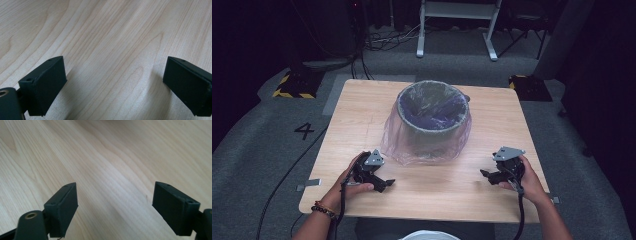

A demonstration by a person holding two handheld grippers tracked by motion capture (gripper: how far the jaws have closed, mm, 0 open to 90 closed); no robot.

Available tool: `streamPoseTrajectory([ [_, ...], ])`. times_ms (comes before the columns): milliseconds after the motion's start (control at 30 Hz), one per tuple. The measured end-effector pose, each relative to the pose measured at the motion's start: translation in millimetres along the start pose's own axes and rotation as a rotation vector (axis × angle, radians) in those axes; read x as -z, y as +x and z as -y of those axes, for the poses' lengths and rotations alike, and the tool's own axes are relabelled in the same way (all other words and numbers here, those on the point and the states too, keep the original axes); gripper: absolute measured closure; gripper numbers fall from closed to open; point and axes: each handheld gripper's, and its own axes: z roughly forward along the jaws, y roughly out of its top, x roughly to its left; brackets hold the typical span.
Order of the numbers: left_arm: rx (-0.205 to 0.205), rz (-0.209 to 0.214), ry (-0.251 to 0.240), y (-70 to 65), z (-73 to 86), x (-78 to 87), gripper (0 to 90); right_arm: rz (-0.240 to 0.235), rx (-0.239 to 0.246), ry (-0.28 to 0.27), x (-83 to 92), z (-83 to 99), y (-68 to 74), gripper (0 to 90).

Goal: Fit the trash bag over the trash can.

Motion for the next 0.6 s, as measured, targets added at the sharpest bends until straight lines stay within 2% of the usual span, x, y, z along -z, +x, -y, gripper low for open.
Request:
streamPoseTrajectory([
  [267, 0.001, 0.001, 0.0, -0.1, 0.0, 0.0, 4.4, -0.03, -0.09, -0.018, -3.8, 30.5, -1.3, 20.2],
  [367, 0.0, 0.001, -0.001, 0.0, 0.0, -0.1, 4.4, -0.046, -0.142, -0.035, -4.9, 45.3, -2.7, 19.4],
  [433, 0.0, 0.0, -0.001, 0.0, 0.0, -0.1, 4.4, -0.062, -0.199, -0.065, -2.4, 57.3, -5.5, 18.8],
  [500, 0.0, 0.001, -0.001, 0.0, 0.0, -0.1, 4.4, -0.058, -0.244, -0.087, -0.7, 64.8, -7.4, 18.5],
  [600, 0.0, 0.0, -0.001, -0.1, 0.0, -0.1, 4.4, -0.029, -0.265, -0.095, 3.2, 70.6, -6.5, 17.4],
])
